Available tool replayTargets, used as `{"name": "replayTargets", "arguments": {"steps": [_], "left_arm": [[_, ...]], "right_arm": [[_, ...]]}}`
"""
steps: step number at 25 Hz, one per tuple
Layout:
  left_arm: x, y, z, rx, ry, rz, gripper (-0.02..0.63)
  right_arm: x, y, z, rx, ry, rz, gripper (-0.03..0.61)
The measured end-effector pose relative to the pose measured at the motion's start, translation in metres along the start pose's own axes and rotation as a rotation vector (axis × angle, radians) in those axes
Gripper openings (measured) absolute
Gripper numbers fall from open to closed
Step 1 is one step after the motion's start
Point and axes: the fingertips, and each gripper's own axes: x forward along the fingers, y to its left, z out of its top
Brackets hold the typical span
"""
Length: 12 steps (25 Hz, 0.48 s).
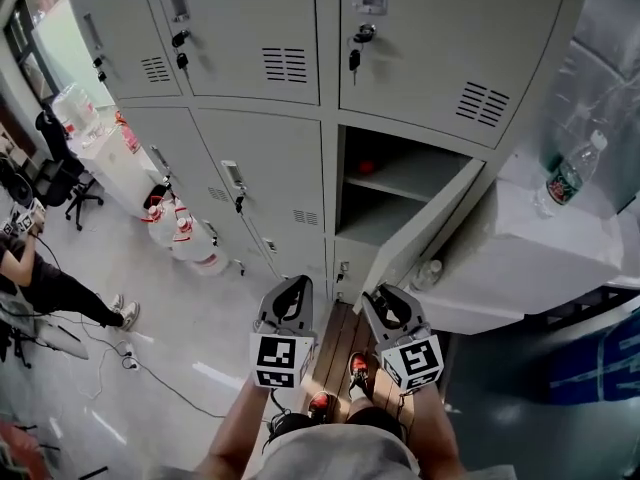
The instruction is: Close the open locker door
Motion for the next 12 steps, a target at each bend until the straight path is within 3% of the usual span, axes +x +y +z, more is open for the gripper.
{"name": "replayTargets", "arguments": {"steps": [12], "left_arm": [[0.018, 0.045, -0.002, -0.028, 0.006, 0.097, 0.021]], "right_arm": [[0.07, -0.004, 0.01, -0.005, 0.028, -0.059, 0.115]]}}
